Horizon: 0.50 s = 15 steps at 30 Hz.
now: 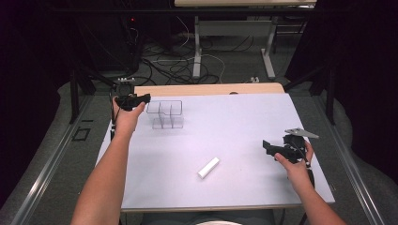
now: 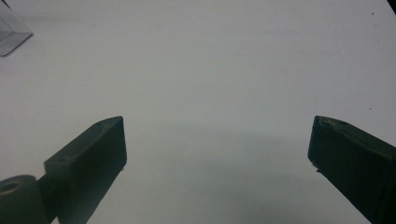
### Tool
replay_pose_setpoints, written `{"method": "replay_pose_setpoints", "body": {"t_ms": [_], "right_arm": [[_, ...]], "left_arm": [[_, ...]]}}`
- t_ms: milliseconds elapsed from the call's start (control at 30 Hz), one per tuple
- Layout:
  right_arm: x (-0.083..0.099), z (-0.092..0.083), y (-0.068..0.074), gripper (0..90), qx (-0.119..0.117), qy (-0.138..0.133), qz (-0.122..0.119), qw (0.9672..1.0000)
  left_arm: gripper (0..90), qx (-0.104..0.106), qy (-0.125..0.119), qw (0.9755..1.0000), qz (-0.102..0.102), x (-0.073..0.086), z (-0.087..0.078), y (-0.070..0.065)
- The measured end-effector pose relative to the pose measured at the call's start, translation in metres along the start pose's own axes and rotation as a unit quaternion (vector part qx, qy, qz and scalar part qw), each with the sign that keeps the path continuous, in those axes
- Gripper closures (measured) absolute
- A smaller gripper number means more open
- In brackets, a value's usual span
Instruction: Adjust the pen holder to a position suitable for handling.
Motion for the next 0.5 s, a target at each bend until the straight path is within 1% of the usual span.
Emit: {"method": "replay_pose_setpoints", "body": {"t_ms": [100,167,200,233,300,433,467,500], "right_arm": [[0.000,0.000,0.000,4.0,-0.002,0.001,0.002,1.0000],[0.000,0.000,0.001,2.8,-0.005,0.002,-0.003,1.0000],[0.000,0.000,0.001,2.3,-0.007,0.002,-0.004,1.0000],[0.000,0.000,0.001,2.3,-0.007,0.001,-0.002,1.0000],[0.000,0.000,0.002,0.9,-0.009,0.002,0.001,1.0000],[0.000,0.001,0.004,0.0,-0.015,0.005,-0.002,0.9999],[0.001,0.001,0.004,0.0,-0.017,0.006,-0.004,0.9998],[0.001,0.001,0.004,0.0,-0.017,0.005,-0.005,0.9998]], "left_arm": [[49.6,0.001,0.003,1.0000,0.003,0.001,0.003,-0.001],[52.7,0.003,0.015,0.9999,0.005,0.004,0.006,-0.002],[53.7,0.001,0.025,0.9997,0.007,0.007,0.009,-0.002],[54.8,0.001,0.025,0.9997,0.007,0.007,0.009,-0.002],[57.2,-0.001,0.038,0.9992,0.009,0.009,0.012,-0.002],[60.2,0.002,0.046,0.9990,0.000,0.012,0.018,-0.002],[60.7,0.000,0.055,0.9985,-0.002,0.014,0.020,-0.002],[61.7,0.000,0.058,0.9983,-0.001,0.015,0.022,-0.002]]}}
Point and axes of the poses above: each handheld gripper's, and its own axes: z roughly forward along the jaws, x roughly out of its underside, y roughly to its left, the point moved 8 cm from there along z, roughly forward along the jaws
